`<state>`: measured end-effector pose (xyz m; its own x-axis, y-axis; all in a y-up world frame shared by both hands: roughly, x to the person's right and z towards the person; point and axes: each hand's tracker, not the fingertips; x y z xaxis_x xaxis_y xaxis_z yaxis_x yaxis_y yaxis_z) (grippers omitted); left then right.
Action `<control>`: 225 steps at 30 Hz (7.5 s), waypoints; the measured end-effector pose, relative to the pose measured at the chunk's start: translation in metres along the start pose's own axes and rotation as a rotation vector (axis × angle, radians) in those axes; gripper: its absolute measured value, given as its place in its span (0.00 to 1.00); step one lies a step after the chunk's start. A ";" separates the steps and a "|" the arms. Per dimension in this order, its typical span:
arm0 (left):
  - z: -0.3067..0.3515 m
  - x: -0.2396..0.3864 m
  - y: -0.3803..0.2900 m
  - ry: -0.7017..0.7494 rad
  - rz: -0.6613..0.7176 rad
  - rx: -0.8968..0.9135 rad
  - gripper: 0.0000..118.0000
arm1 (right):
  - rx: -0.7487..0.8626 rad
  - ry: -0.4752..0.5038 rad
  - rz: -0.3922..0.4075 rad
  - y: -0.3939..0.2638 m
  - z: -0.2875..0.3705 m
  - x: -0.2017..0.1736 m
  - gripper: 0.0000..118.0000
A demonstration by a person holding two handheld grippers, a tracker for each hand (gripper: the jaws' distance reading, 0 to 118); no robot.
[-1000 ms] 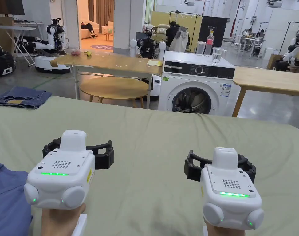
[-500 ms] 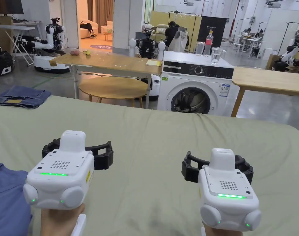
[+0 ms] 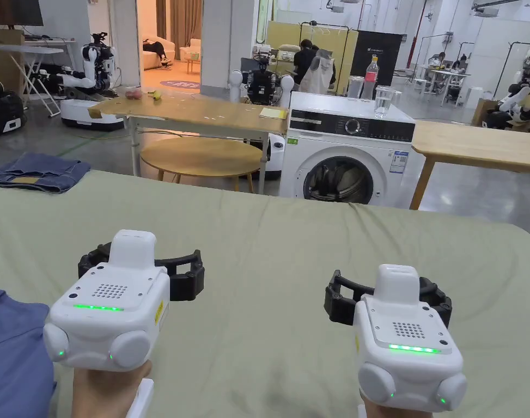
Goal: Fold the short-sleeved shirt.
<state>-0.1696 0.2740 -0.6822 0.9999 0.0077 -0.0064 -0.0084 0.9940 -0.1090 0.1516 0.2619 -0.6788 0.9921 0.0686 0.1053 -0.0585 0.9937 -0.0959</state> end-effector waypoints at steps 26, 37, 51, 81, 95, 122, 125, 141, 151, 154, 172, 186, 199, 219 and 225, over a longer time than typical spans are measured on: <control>0.001 -0.003 -0.002 0.014 -0.021 -0.005 1.00 | -0.008 0.012 -0.004 -0.002 0.000 -0.004 1.00; 0.006 -0.002 -0.002 0.013 -0.014 0.006 1.00 | -0.008 0.011 -0.014 -0.004 0.002 -0.003 1.00; 0.013 -0.003 -0.005 0.012 -0.007 0.037 0.95 | 0.009 -0.024 -0.033 -0.004 0.010 -0.006 0.74; 0.048 -0.084 0.005 0.166 -0.011 -0.074 0.00 | -0.018 0.144 -0.053 0.010 0.015 -0.075 0.00; 0.096 -0.269 -0.012 0.316 0.151 -0.539 0.00 | -0.069 0.425 0.031 0.003 0.028 -0.198 0.00; 0.034 -0.292 -0.110 0.257 0.218 -0.866 0.00 | -0.190 0.362 0.013 -0.024 0.010 -0.167 0.00; 0.046 -0.289 -0.088 0.250 0.191 -0.762 0.00 | -0.183 0.357 0.007 -0.021 0.012 -0.163 0.00; 0.051 -0.198 0.125 0.010 0.125 -0.315 0.00 | -0.118 0.247 -0.021 0.007 0.011 -0.098 0.00; -0.006 -0.013 0.180 -0.360 -0.001 -0.240 0.00 | -0.092 0.092 -0.039 0.015 0.019 -0.012 0.00; -0.022 0.053 0.170 -0.485 -0.025 -0.265 0.00 | -0.087 0.033 -0.038 0.013 0.024 0.018 0.00; -0.041 0.220 -0.016 -0.765 -0.081 -0.657 0.15 | -0.192 -0.156 -0.081 -0.020 0.048 0.124 0.00; 0.011 0.096 0.038 -0.381 -0.022 -0.308 0.00 | -0.151 -0.010 -0.069 0.004 0.043 0.066 0.00; 0.025 -0.060 0.015 -0.160 0.103 -0.614 0.00 | -0.161 0.073 -0.048 0.001 0.033 0.024 0.00; 0.018 -0.047 -0.113 -0.017 -0.080 -0.950 0.00 | -0.240 0.055 -0.033 -0.023 0.034 0.047 0.00; 0.024 -0.062 -0.104 -0.065 0.041 -0.899 0.00 | -0.307 0.016 -0.033 -0.021 0.036 0.094 0.00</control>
<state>-0.2303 0.1729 -0.6464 0.9969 0.0747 0.0255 -0.0183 0.5329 -0.8460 0.2417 0.2504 -0.6317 0.9946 0.0331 0.0982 0.0076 0.9218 -0.3876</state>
